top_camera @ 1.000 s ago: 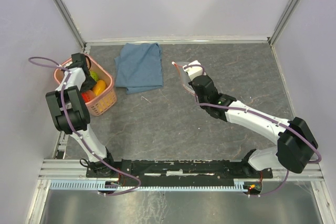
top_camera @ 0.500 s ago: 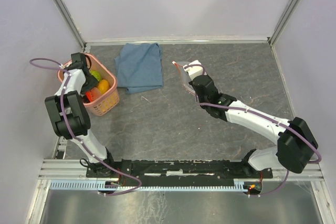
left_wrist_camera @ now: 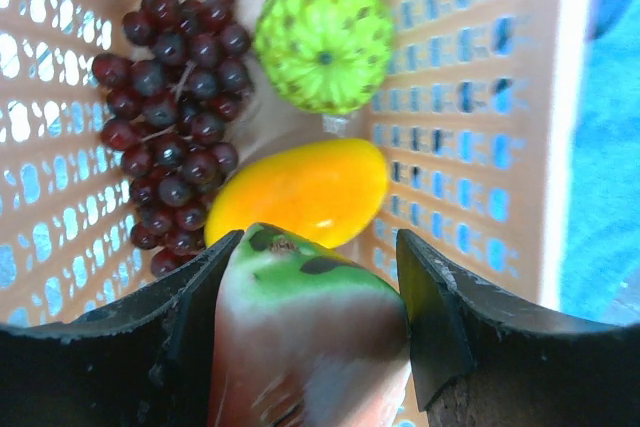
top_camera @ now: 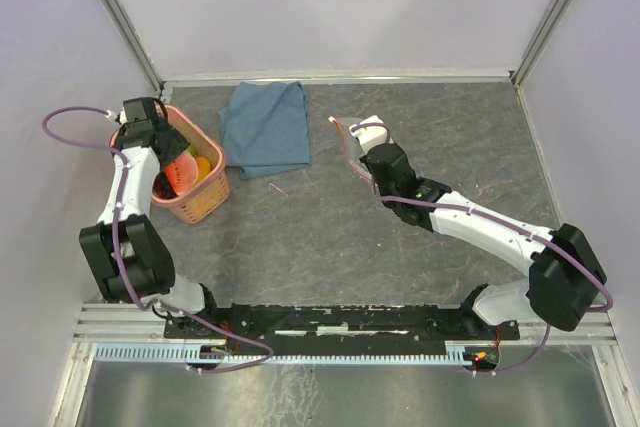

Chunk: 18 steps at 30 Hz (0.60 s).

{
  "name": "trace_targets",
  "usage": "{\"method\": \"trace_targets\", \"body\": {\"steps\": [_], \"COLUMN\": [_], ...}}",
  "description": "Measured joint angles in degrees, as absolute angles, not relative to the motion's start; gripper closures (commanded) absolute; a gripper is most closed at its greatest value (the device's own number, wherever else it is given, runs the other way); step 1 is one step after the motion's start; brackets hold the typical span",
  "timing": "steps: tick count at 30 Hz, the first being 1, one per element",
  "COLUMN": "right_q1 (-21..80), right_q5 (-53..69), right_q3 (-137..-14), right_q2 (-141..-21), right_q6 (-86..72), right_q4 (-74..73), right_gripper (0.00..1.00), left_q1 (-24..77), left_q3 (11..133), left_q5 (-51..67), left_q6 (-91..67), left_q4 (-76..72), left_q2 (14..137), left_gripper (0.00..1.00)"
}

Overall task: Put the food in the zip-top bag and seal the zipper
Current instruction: Pick up the fake fruit from the bin.

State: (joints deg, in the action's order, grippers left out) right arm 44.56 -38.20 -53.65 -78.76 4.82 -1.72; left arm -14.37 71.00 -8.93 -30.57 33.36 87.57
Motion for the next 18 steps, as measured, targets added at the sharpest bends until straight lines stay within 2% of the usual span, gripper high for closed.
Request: {"method": "trace_targets", "body": {"steps": [9, 18], "right_q1": [44.56, 44.56], "right_q5": [-33.23, -28.36], "right_q3": [-54.83, -58.52], "right_q2": [-78.41, -78.17], "right_q6": [1.72, -1.43], "right_q4": [-6.09, -10.68], "right_gripper": [0.98, 0.98], "left_q1": [-8.82, -0.40], "left_q3": [68.38, 65.87], "left_q5": [-2.42, 1.17], "left_q6": [-30.59, -30.79], "left_q4": [28.10, 22.70], "left_q2": [75.35, 68.79], "left_gripper": [0.72, 0.76]}}
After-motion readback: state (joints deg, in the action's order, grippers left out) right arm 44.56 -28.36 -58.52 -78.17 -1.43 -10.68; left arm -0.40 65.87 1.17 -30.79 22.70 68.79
